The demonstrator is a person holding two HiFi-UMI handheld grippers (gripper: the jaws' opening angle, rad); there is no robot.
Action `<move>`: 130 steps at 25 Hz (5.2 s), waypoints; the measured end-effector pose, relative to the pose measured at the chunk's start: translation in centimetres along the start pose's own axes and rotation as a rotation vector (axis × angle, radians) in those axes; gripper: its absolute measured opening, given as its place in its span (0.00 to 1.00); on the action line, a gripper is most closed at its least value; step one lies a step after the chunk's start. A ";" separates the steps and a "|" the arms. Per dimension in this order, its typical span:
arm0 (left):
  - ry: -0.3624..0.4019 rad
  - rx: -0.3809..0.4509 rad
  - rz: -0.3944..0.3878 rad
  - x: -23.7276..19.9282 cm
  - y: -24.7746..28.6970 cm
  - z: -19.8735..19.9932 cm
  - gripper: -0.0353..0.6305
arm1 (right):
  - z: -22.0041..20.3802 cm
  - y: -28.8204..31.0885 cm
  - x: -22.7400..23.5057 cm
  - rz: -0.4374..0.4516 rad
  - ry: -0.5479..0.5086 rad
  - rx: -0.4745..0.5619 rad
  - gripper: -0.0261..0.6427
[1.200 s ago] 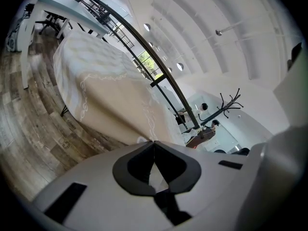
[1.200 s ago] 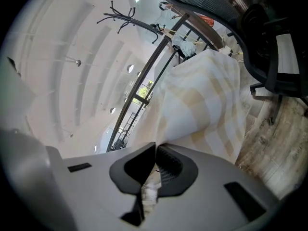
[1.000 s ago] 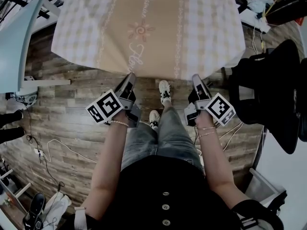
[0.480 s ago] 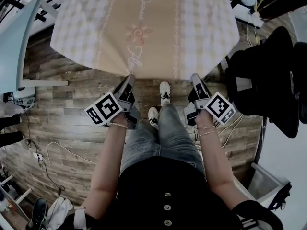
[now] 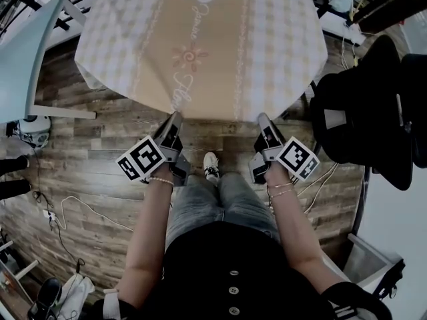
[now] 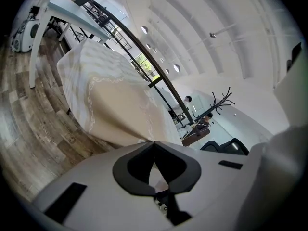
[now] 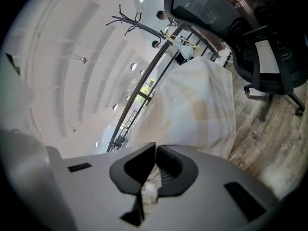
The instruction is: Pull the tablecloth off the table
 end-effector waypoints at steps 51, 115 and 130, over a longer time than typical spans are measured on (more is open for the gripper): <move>-0.076 0.102 0.093 6.5 -2.3 4.8 0.08 | 5.1 -0.6 -9.2 0.055 -0.038 -0.139 0.08; -0.121 0.074 0.123 10.0 -7.1 -2.0 0.08 | 3.1 -6.2 -6.0 0.028 -0.027 -0.278 0.08; -0.123 0.061 0.122 9.6 -7.1 -2.1 0.08 | 2.7 -5.9 -5.6 0.014 -0.025 -0.288 0.08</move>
Point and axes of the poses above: the fingertips, and each gripper's own axes: y forward along the fingers, x to its right, z out of its top, the point moved 4 cm from there along -y, backward along the fingers, and after that the axes turned 15 degrees about y, right-handed, at the moved point
